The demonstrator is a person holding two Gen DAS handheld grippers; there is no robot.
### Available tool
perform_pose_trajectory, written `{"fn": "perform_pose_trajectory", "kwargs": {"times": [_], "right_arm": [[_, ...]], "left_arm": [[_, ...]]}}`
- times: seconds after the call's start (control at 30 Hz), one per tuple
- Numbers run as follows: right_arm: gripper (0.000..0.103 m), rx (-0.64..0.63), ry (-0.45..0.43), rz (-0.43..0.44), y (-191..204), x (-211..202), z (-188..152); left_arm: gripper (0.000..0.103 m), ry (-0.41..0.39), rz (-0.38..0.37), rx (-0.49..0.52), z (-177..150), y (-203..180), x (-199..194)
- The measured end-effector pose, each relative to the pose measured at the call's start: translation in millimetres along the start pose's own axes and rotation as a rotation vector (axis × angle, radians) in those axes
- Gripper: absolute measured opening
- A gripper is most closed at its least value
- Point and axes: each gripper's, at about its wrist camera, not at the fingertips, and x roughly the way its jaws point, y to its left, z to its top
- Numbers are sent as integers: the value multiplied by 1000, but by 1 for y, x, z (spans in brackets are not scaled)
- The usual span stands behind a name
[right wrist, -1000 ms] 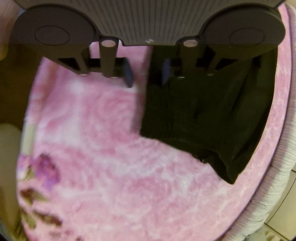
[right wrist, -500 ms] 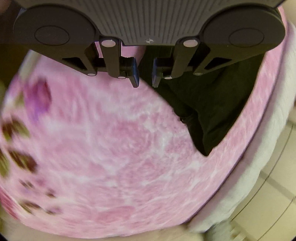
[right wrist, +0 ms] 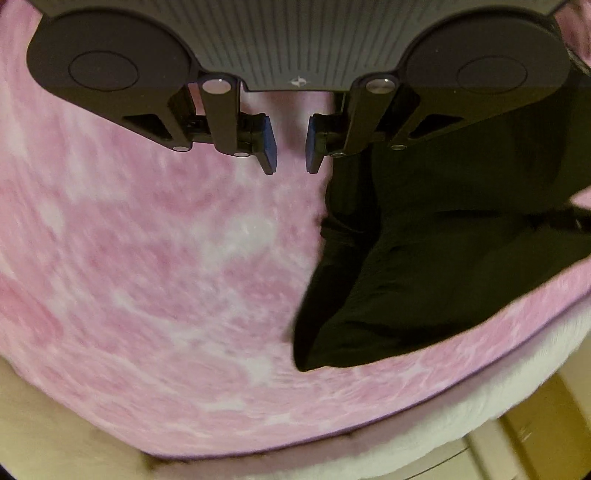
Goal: Fold clothes
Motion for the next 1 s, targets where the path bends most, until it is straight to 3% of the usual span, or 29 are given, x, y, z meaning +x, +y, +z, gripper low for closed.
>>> {"fn": "perform_pose_trajectory", "kwargs": {"times": [0.1,0.37,0.53,0.67,0.83,1.0], "right_arm": [[27,-64,-17,31,5,9,6],[30,14,-92,71,-6,-13,4],[30,-103,-68,38,10,11,6],[30,-100,-98,33,10,28,17],[30,-190,-135,37,17,37,20],[21,-196,-152,74,18,39,22]], "left_arm": [[34,16,18,-22,-4,6,5],[37,25,57,-55,-5,24,14],[39,41,67,-57,-10,30,21],[39,62,74,-64,-13,36,30],[39,66,66,-72,-10,36,39],[39,76,61,-47,-7,29,39]]}}
